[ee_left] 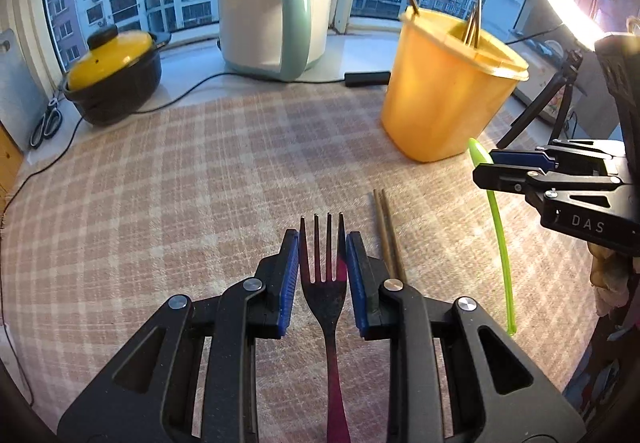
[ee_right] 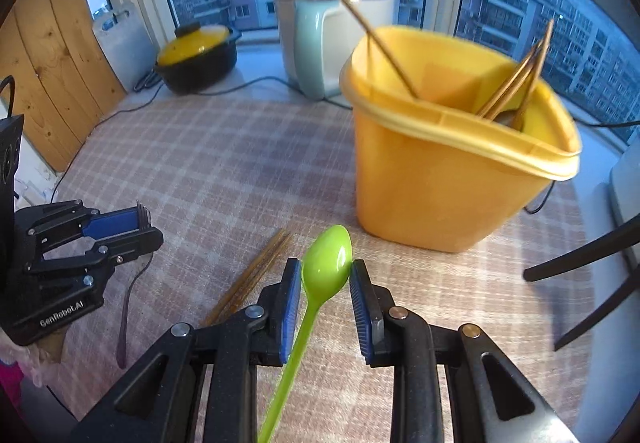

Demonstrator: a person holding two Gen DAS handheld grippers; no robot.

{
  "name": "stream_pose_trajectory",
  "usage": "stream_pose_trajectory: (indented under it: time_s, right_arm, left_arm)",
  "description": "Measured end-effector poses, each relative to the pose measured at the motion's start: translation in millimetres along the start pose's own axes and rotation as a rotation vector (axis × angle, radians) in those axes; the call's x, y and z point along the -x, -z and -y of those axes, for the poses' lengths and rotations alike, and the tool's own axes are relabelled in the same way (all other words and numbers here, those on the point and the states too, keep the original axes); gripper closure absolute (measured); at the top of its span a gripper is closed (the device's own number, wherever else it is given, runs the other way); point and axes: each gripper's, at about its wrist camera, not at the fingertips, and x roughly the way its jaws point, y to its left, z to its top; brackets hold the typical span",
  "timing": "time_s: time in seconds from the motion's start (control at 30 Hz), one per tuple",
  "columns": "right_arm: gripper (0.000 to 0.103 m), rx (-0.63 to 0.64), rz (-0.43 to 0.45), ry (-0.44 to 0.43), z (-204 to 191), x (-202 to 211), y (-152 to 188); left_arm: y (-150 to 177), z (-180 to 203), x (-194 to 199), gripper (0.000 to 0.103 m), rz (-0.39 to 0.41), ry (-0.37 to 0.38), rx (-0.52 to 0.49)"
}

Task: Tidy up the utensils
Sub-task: 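Lift the fork and green spoon and carry both tools over the yellow bin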

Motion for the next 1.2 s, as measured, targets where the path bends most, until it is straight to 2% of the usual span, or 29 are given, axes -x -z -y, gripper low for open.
stream_pose_trajectory:
  time_s: [0.47,1.2]
  right_arm:
    - [0.079,0.045,0.137,0.068,-9,51,0]
    - [0.079,0.056,0.258,0.139,-7,92,-5]
  left_arm:
    - [-16,13,43,0.080,0.108,0.007,-0.027]
    - [-37,25,82,0.080,0.222,0.028,-0.029]
